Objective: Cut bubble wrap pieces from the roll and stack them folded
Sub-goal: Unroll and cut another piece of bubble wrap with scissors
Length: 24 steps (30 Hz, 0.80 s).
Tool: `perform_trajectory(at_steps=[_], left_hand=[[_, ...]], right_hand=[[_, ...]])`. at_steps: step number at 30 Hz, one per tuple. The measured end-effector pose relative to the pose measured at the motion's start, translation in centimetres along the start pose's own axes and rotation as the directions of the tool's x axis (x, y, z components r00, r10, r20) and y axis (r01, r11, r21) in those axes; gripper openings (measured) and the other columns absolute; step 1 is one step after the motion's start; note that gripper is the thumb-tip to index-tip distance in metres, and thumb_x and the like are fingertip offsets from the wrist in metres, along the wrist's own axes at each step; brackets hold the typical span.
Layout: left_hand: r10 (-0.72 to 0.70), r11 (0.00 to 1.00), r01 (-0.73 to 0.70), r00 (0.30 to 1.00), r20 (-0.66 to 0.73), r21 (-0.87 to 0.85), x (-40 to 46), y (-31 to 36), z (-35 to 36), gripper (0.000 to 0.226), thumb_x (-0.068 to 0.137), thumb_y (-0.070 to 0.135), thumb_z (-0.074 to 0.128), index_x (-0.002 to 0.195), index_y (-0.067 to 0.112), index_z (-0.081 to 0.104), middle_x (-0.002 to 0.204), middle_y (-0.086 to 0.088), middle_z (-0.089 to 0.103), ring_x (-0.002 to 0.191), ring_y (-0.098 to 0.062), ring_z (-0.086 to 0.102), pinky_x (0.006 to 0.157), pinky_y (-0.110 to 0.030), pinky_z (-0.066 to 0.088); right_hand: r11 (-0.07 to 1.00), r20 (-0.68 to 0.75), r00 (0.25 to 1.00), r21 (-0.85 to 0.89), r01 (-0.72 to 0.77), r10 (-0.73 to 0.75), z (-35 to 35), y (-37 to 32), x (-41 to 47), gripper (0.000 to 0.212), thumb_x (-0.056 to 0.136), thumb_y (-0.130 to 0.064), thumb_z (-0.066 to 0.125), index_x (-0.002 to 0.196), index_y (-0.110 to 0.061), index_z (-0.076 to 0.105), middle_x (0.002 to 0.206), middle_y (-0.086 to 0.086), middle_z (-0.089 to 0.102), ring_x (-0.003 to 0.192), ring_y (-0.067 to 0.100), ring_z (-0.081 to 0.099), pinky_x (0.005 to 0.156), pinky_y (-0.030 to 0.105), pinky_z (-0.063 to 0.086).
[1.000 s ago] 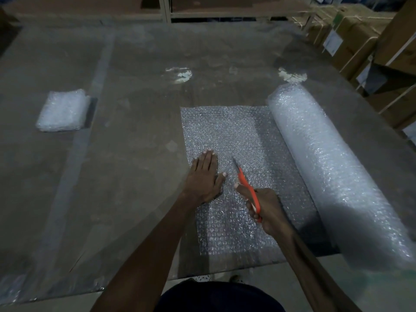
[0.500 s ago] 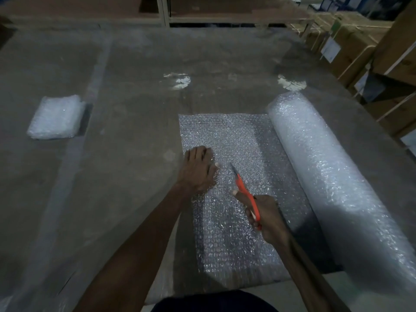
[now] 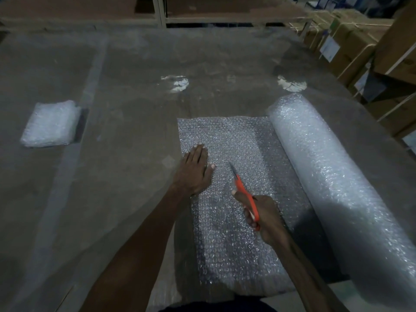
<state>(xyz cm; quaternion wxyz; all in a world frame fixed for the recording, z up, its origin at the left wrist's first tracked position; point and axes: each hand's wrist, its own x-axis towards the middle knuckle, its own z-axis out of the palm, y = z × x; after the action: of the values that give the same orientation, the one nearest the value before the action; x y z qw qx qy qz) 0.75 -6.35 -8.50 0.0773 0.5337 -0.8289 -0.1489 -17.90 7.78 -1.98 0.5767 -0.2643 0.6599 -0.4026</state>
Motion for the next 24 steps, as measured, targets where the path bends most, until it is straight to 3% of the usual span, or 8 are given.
perform_trajectory(at_steps=[5, 11, 15, 24], left_hand=[[0.006, 1.000, -0.006, 1.000, -0.007, 0.014, 0.1, -0.2, 0.2, 0.076, 0.099, 0.053, 0.012, 0.159, 0.006, 0.008, 0.167, -0.013, 0.002, 0.154, -0.026, 0.000, 0.121, -0.037, -0.004], [0.000, 1.000, 0.000, 1.000, -0.002, 0.000, 0.0, -0.1, 0.1, 0.077, 0.099, 0.053, 0.012, 0.159, 0.007, 0.008, 0.167, -0.012, 0.001, 0.154, -0.025, -0.002, 0.122, -0.039, -0.003], [-0.002, 1.000, 0.002, 1.000, -0.009, 0.015, -0.2, 0.0, -0.2, 0.075, 0.099, 0.051, 0.013, 0.159, 0.007, 0.008, 0.167, -0.011, 0.001, 0.154, -0.024, -0.001, 0.125, -0.040, 0.000], [-0.002, 1.000, 0.003, 1.000, -0.011, 0.020, -0.2, 0.0, -0.1, 0.073, 0.100, 0.051, 0.014, 0.159, 0.008, 0.007, 0.167, -0.011, 0.001, 0.154, -0.023, -0.002, 0.124, -0.039, -0.001]], right_hand=[[1.000, 0.010, 1.000, 0.015, 0.005, -0.005, 0.0, 0.5, 0.3, 0.039, 0.079, -0.033, 0.085, 0.086, 0.001, 0.068, 0.054, 0.009, 0.051, 0.037, 0.014, 0.040, 0.037, 0.021, 0.033], [1.000, 0.009, 1.000, -0.011, 0.013, -0.013, 0.1, -0.2, 0.8, 0.039, 0.082, -0.036, 0.084, 0.061, -0.012, 0.062, 0.049, 0.008, 0.050, 0.034, 0.014, 0.038, 0.037, 0.018, 0.028], [0.999, 0.025, 0.999, -0.031, 0.024, -0.023, 0.3, -0.8, 1.4, 0.039, 0.079, -0.039, 0.084, 0.071, -0.007, 0.066, 0.052, 0.007, 0.053, 0.035, 0.013, 0.040, 0.037, 0.019, 0.030], [0.999, 0.013, 1.000, -0.042, 0.011, -0.010, 0.3, -0.5, 1.8, 0.040, 0.079, -0.039, 0.085, 0.073, -0.004, 0.066, 0.052, 0.007, 0.054, 0.036, 0.014, 0.040, 0.037, 0.020, 0.031]])
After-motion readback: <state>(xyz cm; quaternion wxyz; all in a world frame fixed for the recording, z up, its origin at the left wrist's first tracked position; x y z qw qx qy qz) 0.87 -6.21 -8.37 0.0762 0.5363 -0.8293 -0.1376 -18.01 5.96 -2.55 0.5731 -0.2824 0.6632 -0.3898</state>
